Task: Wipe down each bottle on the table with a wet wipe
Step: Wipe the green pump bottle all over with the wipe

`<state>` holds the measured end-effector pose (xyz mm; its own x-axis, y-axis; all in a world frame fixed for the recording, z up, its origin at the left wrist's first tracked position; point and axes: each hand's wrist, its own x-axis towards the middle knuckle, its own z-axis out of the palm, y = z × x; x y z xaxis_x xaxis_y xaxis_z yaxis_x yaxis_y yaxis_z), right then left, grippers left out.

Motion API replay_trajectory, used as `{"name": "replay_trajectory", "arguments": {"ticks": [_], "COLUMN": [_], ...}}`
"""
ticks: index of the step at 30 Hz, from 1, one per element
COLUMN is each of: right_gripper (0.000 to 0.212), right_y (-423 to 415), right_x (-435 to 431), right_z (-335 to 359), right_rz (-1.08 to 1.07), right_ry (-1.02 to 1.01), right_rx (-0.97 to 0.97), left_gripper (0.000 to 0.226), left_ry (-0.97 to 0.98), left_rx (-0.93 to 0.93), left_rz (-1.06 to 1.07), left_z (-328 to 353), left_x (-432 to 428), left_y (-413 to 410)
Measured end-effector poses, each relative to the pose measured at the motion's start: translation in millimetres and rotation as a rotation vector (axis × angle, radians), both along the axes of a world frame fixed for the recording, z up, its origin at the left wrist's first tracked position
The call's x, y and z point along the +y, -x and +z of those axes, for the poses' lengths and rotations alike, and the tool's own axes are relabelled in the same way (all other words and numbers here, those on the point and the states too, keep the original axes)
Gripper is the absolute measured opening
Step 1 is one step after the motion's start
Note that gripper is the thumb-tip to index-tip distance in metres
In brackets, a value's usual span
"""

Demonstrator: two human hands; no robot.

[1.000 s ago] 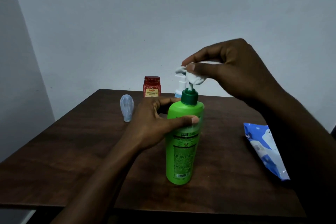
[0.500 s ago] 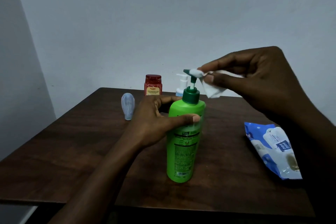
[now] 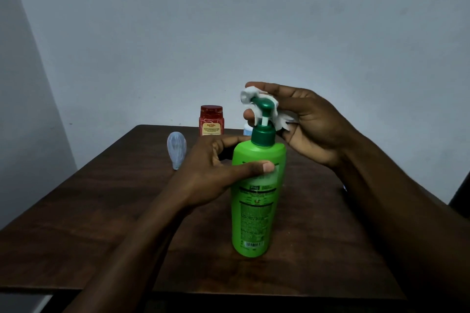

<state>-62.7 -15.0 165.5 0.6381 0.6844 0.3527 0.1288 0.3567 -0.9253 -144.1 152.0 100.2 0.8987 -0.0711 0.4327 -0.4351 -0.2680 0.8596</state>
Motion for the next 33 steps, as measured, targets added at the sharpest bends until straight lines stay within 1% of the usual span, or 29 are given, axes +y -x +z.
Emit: {"name": "replay_trajectory", "arguments": {"ticks": [2,4,6,10,11,15,16,18,22,24,26,29,31,33], "right_gripper": [0.04,0.039,0.04,0.055,0.054,0.032,0.03,0.03,0.023,0.024,0.032,0.04,0.041,0.04], "right_y": [1.3,4.6,7.1,8.8,8.7,10.3,9.4,6.7,23.2,35.7,43.6,45.8,44.7,43.1], "right_x": [-1.6,-5.0,-9.9,-21.3,-24.5,-35.1,-36.8,-37.8,-29.0,-23.0,-19.9,-19.2,-15.8,-12.5], "right_z": [-3.8,-5.1,-5.3,-6.3,-7.0,-13.7,-17.3,-26.9,-50.6,-64.0,-79.1,-103.7,-119.7,-131.4], "right_rz": [0.056,0.068,0.072,0.005,-0.025,-0.111,-0.144,-0.282,-0.61,-0.671,-0.739,-0.903,-0.973,-0.988], "right_ry": [-0.013,-0.028,-0.085,-0.181,-0.202,-0.268,-0.277,-0.23,-0.009,0.088,0.14,0.12,0.1,0.082], "right_rx": [0.071,0.153,0.243,0.401,0.42,0.423,0.398,0.262,-0.222,-0.411,-0.569,-0.694,-0.719,-0.717], "left_gripper": [0.034,0.035,0.035,0.038,0.037,0.036,0.038,0.041,0.041,0.041,0.04,0.038,0.038,0.04], "left_ry": [0.005,0.007,0.015,0.02,0.016,0.025,0.033,0.049,0.102,0.117,0.129,0.126,0.139,0.156], "left_rx": [0.011,0.016,0.016,0.011,0.009,0.0,-0.003,-0.009,-0.016,-0.028,-0.03,-0.028,-0.02,-0.006], "left_rz": [-0.026,-0.035,-0.037,-0.038,-0.039,-0.035,-0.034,-0.037,-0.057,-0.065,-0.064,-0.046,-0.021,-0.003], "left_z": [-0.3,-0.9,-1.8,-1.7,-1.5,-2.7,-3.6,-5.1,-7.4,-8.5,-8.9,-9.1,-10.4,-11.3], "left_x": [0.9,1.3,1.4,1.3,1.2,1.0,1.0,1.0,1.5,2.5,2.9,3.5,6.0,9.1], "left_y": [-0.9,-1.8,-3.0,-4.7,-5.0,-6.8,-7.5,-8.8,-12.2,-14.9,-16.2,-17.9,-20.6,-24.3]}}
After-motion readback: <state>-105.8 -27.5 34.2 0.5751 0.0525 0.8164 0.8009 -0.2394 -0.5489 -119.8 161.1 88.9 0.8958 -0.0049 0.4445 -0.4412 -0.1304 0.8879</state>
